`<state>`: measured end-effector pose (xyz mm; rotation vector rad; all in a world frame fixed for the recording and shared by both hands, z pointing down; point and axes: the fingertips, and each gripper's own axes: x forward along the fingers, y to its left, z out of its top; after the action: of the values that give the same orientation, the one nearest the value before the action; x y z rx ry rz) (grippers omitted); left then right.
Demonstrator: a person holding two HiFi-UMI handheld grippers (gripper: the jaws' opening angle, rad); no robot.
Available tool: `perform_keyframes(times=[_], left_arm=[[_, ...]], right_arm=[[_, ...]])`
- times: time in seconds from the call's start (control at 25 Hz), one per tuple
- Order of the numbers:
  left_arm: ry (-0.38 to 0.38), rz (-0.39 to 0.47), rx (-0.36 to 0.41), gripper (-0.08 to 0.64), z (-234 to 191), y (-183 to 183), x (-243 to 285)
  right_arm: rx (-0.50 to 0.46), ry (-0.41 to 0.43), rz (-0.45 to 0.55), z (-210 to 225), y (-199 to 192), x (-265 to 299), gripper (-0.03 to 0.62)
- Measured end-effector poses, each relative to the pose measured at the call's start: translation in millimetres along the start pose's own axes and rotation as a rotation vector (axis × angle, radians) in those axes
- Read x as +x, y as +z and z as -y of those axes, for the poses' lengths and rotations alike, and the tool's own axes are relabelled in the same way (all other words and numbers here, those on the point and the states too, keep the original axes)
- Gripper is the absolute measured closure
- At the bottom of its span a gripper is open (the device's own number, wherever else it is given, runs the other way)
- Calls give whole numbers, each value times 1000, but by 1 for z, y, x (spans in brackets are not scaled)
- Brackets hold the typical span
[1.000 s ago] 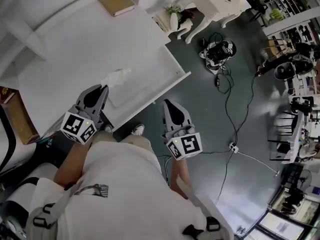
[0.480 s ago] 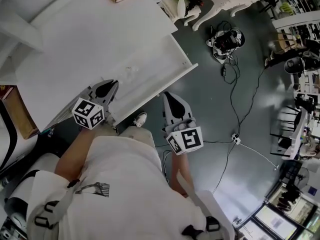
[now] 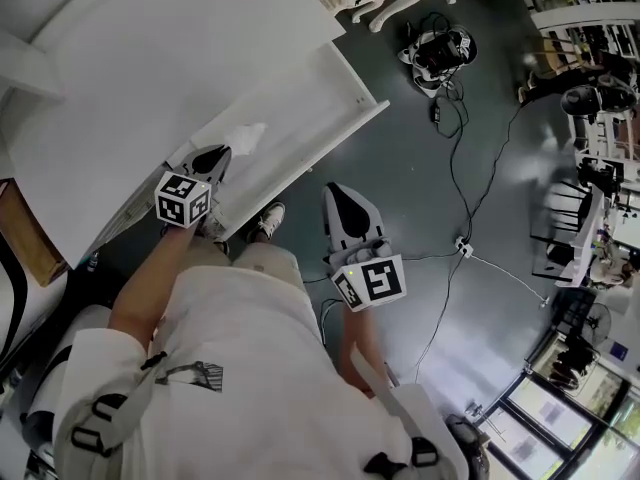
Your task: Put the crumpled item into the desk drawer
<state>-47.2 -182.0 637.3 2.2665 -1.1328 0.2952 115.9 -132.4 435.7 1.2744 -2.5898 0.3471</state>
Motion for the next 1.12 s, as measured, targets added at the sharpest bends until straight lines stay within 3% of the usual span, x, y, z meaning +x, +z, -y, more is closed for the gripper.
perform_keyframes(times=[0.32,0.68,0.8,1.12], left_arm=[[-15,-117,-8,535,-21,-33,35],[-33,-142,-68,535,-28,-39,60],[-24,-164,-109,535,-32,-46,70],[12,-224,-127,535,-41,-64,84]], right_arm=[[8,-40,-15,-9,-12,-6,583],[19,-84,-35,-11,-21,-16,583],[25,-90,-44,-10,-24,-20,583],[31,-99,-52,-5,-30,-24,583]])
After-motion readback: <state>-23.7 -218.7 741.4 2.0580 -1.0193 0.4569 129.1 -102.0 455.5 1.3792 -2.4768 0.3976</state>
